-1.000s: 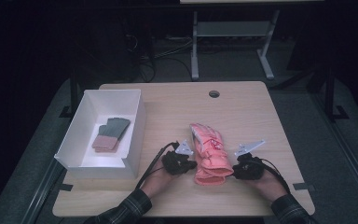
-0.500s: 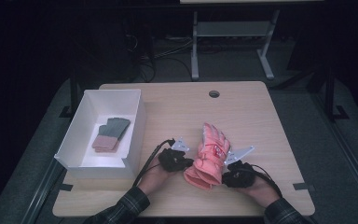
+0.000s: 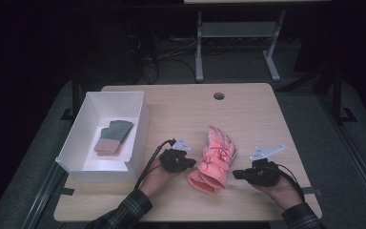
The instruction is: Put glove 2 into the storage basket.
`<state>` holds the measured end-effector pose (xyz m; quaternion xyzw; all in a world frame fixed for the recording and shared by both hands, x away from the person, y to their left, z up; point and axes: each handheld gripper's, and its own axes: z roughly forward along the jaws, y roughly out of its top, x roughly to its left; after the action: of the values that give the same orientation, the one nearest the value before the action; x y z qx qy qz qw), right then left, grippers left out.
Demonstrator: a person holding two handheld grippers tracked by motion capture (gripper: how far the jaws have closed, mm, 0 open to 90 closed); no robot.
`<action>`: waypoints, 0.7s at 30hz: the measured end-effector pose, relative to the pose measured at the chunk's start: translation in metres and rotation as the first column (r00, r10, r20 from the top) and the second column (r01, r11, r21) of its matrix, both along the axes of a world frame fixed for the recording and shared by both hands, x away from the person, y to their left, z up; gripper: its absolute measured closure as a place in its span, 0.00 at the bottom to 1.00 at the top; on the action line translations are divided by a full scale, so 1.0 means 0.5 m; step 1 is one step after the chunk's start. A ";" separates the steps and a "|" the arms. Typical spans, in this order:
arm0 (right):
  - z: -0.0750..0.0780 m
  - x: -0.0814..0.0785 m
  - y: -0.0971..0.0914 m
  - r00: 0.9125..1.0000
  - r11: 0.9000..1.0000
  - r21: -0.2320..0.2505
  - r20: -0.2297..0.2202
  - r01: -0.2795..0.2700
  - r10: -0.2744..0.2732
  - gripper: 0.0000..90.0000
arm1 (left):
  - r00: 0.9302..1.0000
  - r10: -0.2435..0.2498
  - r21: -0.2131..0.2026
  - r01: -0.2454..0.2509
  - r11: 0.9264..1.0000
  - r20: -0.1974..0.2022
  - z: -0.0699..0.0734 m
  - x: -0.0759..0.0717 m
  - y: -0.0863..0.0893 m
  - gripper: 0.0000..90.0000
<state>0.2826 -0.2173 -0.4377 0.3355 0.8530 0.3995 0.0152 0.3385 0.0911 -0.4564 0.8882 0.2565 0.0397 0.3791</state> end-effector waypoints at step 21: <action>0.056 0.073 0.057 0.991 0.997 0.073 0.132 0.028 -0.037 1.00 | 0.997 0.073 -0.047 -0.071 0.996 0.040 0.048 0.005 0.022 0.54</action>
<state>0.3192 -0.1890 -0.4097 0.3222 0.8297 0.4509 0.0668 0.3410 0.1023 -0.4326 0.8686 0.2813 0.0659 0.4026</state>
